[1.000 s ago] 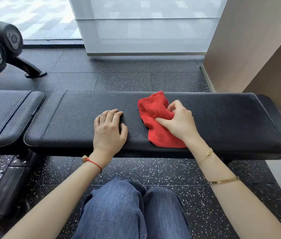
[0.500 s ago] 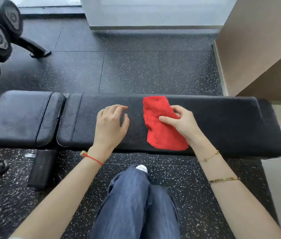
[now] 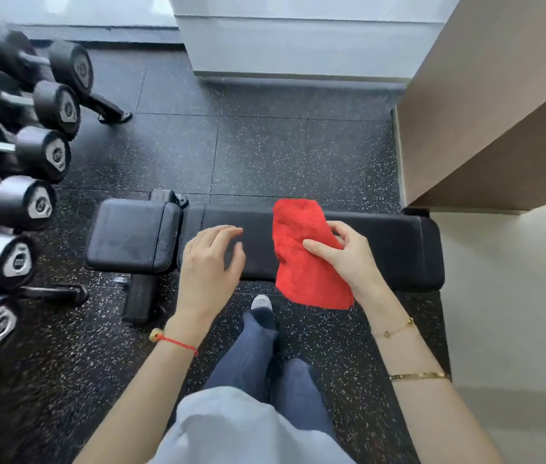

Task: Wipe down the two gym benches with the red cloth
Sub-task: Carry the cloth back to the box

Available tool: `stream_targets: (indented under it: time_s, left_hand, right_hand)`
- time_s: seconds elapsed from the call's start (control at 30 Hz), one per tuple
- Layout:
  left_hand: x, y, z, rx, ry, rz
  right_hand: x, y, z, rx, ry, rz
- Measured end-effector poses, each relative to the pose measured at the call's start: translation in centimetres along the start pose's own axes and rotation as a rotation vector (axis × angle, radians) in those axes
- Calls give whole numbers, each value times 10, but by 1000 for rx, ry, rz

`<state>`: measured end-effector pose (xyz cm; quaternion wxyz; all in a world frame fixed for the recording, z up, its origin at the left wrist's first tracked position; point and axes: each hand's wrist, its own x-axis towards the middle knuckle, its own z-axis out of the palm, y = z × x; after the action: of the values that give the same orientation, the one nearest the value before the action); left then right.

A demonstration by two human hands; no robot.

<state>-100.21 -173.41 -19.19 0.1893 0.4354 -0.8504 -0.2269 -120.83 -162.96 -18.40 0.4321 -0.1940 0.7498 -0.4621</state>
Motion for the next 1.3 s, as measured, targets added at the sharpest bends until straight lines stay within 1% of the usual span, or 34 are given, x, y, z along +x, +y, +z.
stream_targets:
  time_s: [0.13,0.3,0.47,0.67,0.73,0.87,1.13,1.3]
  left_hand:
    - [7,23,-61,-34,28,-46]
    - [21,35,-111,-22,78,-17]
    - [31,39,-137,-6,99,-2]
    - [19,45,-152,11,145,-84]
    - [8,48,-154,16,152,-135]
    - [-24,59,-153,45,217,-283]
    - [-117,114,-116,30,434,-631]
    - [-182,152,-92,40,575,-870]
  right_hand:
    - [-23,-55,2,0,-34,-15]
    - [-33,-108,13,-12,-63,-63]
    - [-37,-140,22,24,-99,-91]
    - [-36,-152,28,-46,-181,-122]
    - [-34,-154,29,-89,-219,-139]
    - [-34,-157,28,-128,-351,-157]
    - [-51,-143,19,-295,-642,-248]
    - [-75,-126,23,-402,-861,-269]
